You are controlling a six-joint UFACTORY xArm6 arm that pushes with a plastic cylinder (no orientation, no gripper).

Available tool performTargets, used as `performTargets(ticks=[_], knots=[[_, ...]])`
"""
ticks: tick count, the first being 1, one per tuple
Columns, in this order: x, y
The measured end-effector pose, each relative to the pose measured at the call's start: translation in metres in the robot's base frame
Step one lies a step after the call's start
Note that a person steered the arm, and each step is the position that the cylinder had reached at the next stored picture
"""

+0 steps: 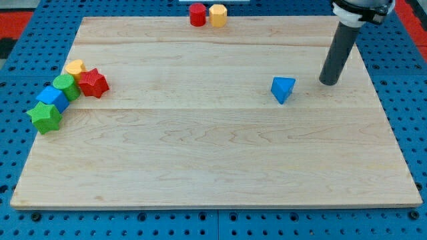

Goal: Push the blue triangle closer to the red circle

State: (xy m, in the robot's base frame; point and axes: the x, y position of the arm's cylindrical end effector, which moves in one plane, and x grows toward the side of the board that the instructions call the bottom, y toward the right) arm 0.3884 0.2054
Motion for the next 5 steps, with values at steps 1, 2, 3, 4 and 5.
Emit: performTargets(ticks=[1,2,3,4,5], knots=[[0.010,-0.005],[0.013,-0.022],[0.017,-0.047],[0.026,-0.058],[0.036,-0.064]])
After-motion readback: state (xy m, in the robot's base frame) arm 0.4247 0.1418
